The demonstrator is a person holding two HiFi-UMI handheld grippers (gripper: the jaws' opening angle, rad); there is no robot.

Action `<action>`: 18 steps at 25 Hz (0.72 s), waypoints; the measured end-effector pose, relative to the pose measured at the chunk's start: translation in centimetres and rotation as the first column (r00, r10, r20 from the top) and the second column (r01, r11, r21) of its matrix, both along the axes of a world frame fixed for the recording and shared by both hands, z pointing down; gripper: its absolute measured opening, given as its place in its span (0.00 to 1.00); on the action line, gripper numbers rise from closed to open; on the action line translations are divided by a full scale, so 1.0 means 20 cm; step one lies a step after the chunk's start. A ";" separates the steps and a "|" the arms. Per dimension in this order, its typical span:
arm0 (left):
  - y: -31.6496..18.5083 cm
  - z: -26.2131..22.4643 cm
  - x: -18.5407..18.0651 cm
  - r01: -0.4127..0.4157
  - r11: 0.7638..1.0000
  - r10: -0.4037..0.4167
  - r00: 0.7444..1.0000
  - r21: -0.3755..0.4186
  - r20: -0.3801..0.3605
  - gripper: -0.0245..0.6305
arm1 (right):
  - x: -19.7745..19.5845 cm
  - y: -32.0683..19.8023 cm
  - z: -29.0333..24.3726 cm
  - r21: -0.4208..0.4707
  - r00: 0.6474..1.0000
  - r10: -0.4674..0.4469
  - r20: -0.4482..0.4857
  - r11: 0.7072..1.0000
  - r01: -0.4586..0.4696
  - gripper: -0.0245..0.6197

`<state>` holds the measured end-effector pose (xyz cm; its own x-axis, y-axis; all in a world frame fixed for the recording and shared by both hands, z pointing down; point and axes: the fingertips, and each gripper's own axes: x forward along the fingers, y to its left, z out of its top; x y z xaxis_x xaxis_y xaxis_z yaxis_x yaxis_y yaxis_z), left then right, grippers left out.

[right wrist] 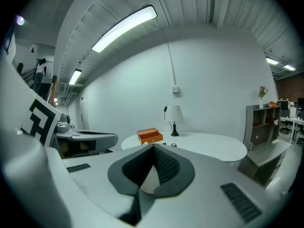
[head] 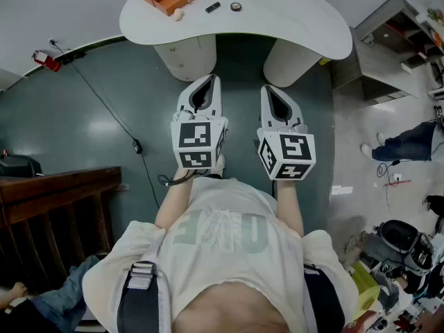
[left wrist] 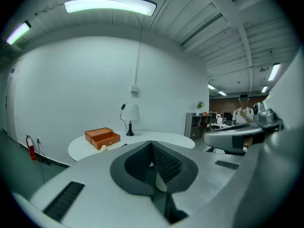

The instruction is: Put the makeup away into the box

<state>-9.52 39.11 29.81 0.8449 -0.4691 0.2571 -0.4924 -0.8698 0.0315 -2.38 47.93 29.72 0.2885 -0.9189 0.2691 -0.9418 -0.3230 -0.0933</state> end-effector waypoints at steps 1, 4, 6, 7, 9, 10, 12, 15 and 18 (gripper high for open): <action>-0.02 0.00 0.00 0.002 1.000 -0.002 1.000 -0.003 -0.007 0.05 | 0.00 -0.01 -0.01 -0.001 1.000 -0.003 -0.008 1.000 0.003 0.05; -0.04 -0.01 0.02 -0.005 1.000 0.004 0.999 -0.015 -0.037 0.05 | 0.01 -0.04 -0.04 -0.013 0.999 -0.019 -0.036 1.000 0.019 0.05; -0.03 -0.04 0.04 -0.022 1.000 0.021 0.997 -0.019 -0.072 0.05 | 0.01 -0.05 -0.09 -0.025 0.998 -0.041 -0.050 0.999 0.040 0.05; -0.04 -0.06 0.06 -0.030 0.999 0.028 0.995 -0.014 -0.091 0.05 | 0.01 -0.06 -0.12 -0.025 0.997 -0.054 -0.055 0.998 0.053 0.05; -0.06 -0.09 0.08 -0.037 0.999 0.037 0.993 0.007 -0.108 0.05 | 0.01 -0.08 -0.16 -0.016 0.995 -0.070 -0.067 0.997 0.069 0.05; -0.08 -0.08 0.08 -0.039 0.999 0.041 0.994 0.016 -0.103 0.05 | 0.00 -0.09 -0.17 -0.009 0.995 -0.071 -0.073 0.997 0.070 0.05; -0.11 -0.05 0.09 -0.046 0.999 0.048 0.996 0.024 -0.078 0.05 | 0.00 -0.13 -0.16 0.011 0.994 -0.066 -0.081 0.998 0.067 0.05; -0.18 -0.02 0.06 -0.028 0.999 0.029 0.998 0.018 -0.051 0.05 | 0.01 -0.20 -0.14 0.033 0.996 -0.063 -0.069 0.997 0.065 0.05; -0.27 0.00 0.02 -0.003 1.000 0.003 0.999 -0.002 -0.051 0.05 | 0.03 -0.25 -0.09 0.039 0.997 -0.045 -0.055 0.998 0.047 0.05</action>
